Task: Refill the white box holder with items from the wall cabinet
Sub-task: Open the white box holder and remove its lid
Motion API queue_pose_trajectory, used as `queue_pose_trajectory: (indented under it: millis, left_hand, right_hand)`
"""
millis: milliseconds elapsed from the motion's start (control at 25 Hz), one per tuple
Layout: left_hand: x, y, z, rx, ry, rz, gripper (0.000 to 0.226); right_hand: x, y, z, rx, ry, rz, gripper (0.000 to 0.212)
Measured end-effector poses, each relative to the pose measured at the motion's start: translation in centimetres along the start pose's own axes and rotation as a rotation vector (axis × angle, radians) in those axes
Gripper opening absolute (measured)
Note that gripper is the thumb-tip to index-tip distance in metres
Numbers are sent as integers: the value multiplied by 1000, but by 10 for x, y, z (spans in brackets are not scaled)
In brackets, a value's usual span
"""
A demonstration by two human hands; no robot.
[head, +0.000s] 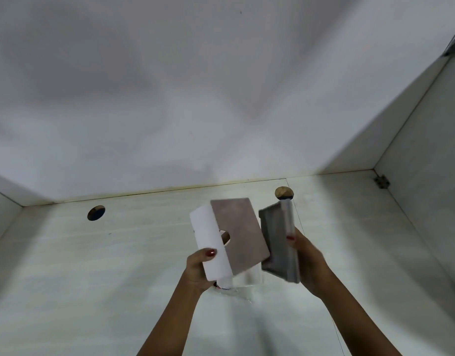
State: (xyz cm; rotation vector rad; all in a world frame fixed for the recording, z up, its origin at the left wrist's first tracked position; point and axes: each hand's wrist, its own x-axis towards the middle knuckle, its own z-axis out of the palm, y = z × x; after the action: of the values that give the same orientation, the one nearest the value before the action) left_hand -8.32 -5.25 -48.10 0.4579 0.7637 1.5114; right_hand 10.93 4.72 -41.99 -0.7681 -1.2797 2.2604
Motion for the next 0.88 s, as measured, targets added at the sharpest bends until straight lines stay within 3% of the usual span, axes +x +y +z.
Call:
queue_pose_trajectory:
  millis: [80,240,360,440,600,800,880]
  left_hand:
    - [7,5,-2,-124,-33,14,37]
    - [15,-4,-24,-231,61,-1,61]
    - [32,-12,-31,-324,110,-38,76]
    - [40,-13,-37,-360,69,-74,70]
    - [50,-11,-63,-319,14,-77,66]
    - [57,2,-87,-324,-13,-98,59]
    - [55,7,-96,-343,-25,-91,59]
  right_hand:
    - [5,5,-20,297,41,63,71]
    - [17,25,-57,503,126,177,66]
    - [32,38,-70,374,249,229,57]
    - [45,48,-80,236,420,220,36]
    - [65,66,-121,25,756,193,18]
    - [81,88,-155,-158,874,223,37]
    - [85,92,-154,-436,873,264,44]
